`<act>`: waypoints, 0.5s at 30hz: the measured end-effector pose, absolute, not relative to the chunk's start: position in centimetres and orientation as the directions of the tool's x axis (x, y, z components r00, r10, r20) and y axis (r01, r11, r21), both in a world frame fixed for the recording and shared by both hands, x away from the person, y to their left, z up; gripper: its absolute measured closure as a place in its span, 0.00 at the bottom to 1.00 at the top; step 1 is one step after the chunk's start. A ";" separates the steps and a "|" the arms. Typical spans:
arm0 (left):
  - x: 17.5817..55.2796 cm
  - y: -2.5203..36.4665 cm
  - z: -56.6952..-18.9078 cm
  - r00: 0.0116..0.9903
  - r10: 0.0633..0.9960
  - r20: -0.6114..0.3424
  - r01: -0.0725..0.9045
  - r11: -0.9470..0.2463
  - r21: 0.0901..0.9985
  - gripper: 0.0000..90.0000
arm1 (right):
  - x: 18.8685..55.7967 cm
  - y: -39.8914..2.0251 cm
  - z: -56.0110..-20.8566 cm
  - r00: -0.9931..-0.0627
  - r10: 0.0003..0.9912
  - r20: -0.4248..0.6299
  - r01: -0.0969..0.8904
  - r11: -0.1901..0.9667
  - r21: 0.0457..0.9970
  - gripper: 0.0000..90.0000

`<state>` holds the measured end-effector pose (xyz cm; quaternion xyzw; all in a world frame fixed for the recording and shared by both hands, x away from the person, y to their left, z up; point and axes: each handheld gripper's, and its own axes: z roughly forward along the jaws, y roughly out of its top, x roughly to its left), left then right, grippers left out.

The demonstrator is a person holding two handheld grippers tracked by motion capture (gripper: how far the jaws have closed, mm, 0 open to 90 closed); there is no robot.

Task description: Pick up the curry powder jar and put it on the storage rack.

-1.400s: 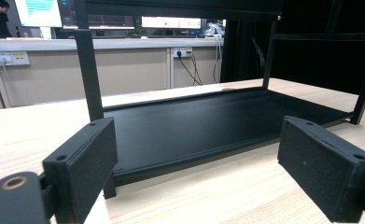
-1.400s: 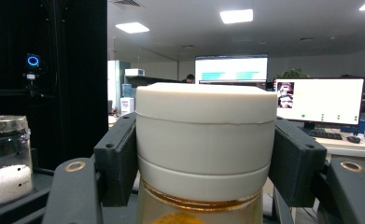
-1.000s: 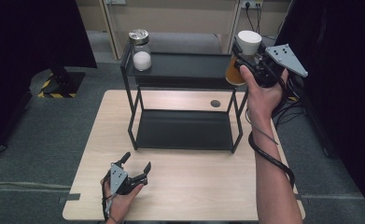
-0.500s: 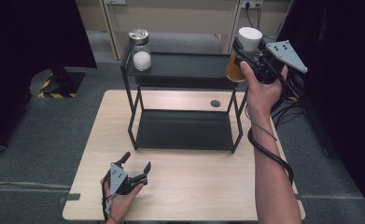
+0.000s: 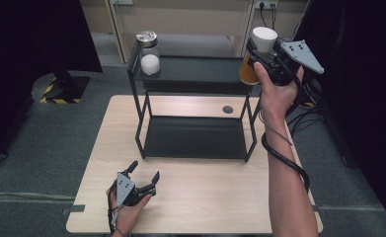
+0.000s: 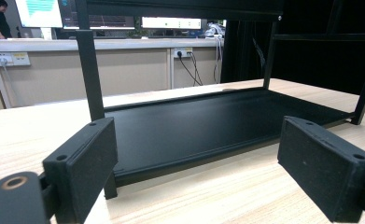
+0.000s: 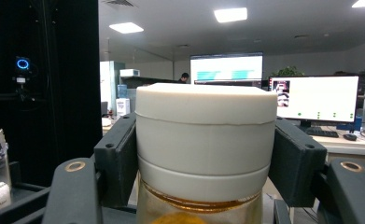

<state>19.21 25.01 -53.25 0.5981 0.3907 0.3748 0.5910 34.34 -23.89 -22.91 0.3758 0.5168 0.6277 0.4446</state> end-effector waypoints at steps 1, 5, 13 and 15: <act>19.2 25.0 -53.2 0.414 0.910 -0.013 0.024 0.003 1.000 0.13 | 34.4 -23.9 -22.9 -0.321 0.947 0.010 -0.170 -0.068 0.983 0.38; 19.2 25.0 -53.2 0.414 0.910 -0.013 0.024 0.004 1.000 0.13 | 34.5 -23.9 -22.8 -0.317 0.948 0.018 -0.171 -0.076 0.982 0.38; 19.2 25.0 -53.2 0.414 0.910 -0.012 0.024 0.003 1.000 0.13 | 35.0 -23.8 -22.7 -0.314 0.949 0.019 -0.161 -0.073 0.984 0.38; 19.2 25.0 -53.2 0.414 0.910 -0.013 0.025 0.003 1.000 0.13 | 35.1 -23.8 -22.7 -0.314 0.949 0.020 -0.158 -0.073 0.985 0.38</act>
